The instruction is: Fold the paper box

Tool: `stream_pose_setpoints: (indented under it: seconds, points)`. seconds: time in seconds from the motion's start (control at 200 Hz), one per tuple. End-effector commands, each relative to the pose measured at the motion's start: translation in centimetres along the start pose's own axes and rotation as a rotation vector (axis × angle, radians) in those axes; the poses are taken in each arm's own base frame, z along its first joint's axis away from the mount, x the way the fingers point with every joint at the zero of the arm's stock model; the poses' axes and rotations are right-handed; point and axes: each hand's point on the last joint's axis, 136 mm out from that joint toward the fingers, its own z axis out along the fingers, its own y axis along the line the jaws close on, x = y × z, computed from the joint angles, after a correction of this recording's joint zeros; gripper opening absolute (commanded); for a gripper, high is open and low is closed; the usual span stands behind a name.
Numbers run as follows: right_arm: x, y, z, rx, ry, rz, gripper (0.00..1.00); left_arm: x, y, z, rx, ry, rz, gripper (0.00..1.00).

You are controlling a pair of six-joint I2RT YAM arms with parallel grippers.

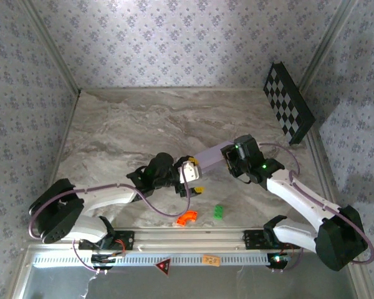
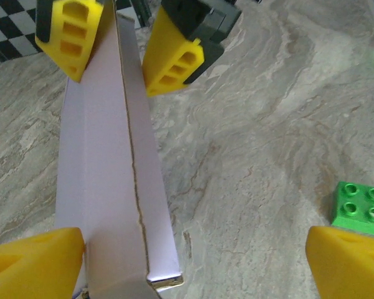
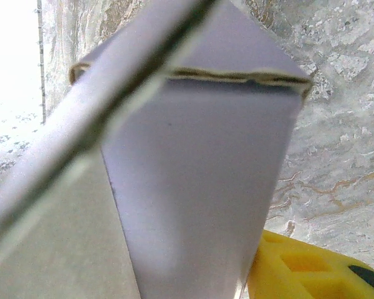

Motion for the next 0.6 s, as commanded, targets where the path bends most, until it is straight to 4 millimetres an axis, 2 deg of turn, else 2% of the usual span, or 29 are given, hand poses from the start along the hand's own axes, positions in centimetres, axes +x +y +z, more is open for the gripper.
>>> stream_pose_setpoints:
  seconds: [0.0,0.255,0.595]
  points:
    - [-0.2,0.7,-0.4,0.0,-0.02,0.017,0.48,-2.1,2.3,0.8,-0.106,-0.052,0.03,0.89]
    - [-0.1,0.6,-0.3,0.0,-0.012,0.016,0.47,-0.1,4.6,2.3,-0.231,0.018,0.069,0.8]
    - [-0.3,0.9,-0.8,0.005,-0.024,0.016,0.47,-0.3,6.1,2.4,-0.297,0.049,0.085,0.62]
